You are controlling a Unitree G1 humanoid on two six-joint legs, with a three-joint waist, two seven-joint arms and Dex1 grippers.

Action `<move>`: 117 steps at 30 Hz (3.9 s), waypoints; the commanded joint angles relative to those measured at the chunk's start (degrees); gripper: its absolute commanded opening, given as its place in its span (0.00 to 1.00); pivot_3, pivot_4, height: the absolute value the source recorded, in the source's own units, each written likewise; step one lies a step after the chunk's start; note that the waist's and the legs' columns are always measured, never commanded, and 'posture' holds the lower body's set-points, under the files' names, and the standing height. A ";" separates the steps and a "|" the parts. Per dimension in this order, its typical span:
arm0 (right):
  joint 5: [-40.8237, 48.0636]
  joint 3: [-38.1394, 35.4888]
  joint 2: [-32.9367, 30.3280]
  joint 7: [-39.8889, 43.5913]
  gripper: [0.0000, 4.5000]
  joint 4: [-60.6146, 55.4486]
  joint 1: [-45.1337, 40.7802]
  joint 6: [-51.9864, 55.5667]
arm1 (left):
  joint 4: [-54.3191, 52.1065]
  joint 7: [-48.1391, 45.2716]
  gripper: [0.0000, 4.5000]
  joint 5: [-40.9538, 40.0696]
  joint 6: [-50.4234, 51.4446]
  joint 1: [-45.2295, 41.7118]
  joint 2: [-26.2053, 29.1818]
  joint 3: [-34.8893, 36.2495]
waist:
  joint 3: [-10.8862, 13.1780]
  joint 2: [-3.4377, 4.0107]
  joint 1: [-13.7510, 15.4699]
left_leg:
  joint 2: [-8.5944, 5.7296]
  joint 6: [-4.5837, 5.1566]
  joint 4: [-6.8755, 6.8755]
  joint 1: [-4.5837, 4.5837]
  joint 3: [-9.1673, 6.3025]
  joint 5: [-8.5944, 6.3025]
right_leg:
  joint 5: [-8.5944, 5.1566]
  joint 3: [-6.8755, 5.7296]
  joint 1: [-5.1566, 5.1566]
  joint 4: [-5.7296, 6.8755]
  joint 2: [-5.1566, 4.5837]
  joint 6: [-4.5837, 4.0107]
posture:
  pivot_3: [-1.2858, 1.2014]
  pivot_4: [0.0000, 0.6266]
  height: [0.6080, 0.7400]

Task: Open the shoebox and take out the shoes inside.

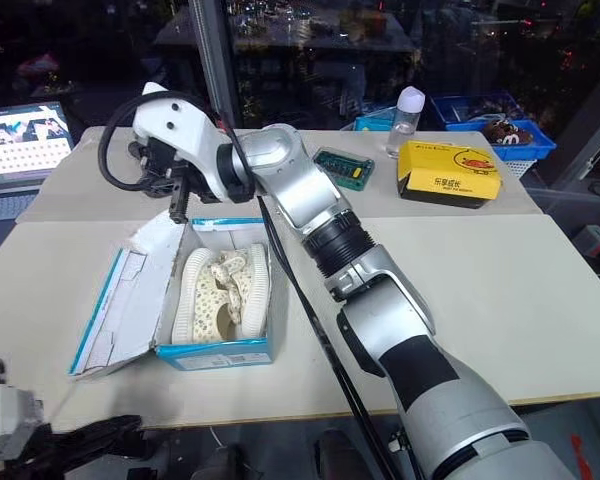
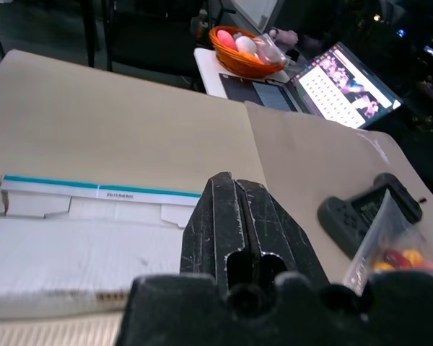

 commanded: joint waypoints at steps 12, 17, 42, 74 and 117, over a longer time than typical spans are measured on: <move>0.10 3.34 -14.96 8.65 0.00 -28.85 15.26 14.02 | 9.81 7.66 0.02 -17.33 11.78 -34.01 23.69 0.21 | 0.03 0.05 0.94 | 0.01 -0.09 0.14 -0.07 0.09 0.08 | 0.23 0.01 0.12 -0.08 -0.05 0.21 | 0.52 0.24 0.90; -0.93 5.91 -17.59 9.54 0.00 -31.73 15.98 15.28 | 14.46 2.97 0.02 -11.93 12.26 -37.66 25.92 -5.51 | 0.22 0.35 -0.09 | 0.01 -0.08 -0.03 -0.06 0.19 0.09 | 0.23 0.15 -0.09 0.02 -0.01 0.17 | 0.52 0.24 0.90; -12.13 16.04 -5.95 12.32 0.99 -2.53 5.62 -7.58 | 13.80 0.28 0.00 -8.87 17.56 -43.19 23.49 -7.42 | 0.23 0.36 0.40 | 0.38 -0.08 0.00 -0.07 0.07 0.09 | 0.25 0.12 -0.08 0.10 0.45 -0.07 | 0.52 0.24 0.90; -24.12 17.02 -4.78 14.92 0.24 18.75 4.76 -21.92 | 13.14 -0.24 0.00 -6.68 17.34 -43.27 20.80 -7.15 | 0.23 0.37 0.70 | 0.36 -0.12 0.13 0.77 0.01 0.10 | 0.18 0.11 0.91 0.04 0.45 -0.26 | 0.52 0.24 0.90; 11.78 -18.47 -7.21 5.08 0.24 -7.27 5.50 30.59 | 15.19 -4.84 0.00 -1.45 15.60 -44.20 20.02 -8.93 | 0.28 0.37 0.49 | 0.38 -0.11 -0.04 -0.10 0.01 0.10 | 0.27 0.11 -0.06 0.09 0.49 -0.21 | 0.52 0.24 0.90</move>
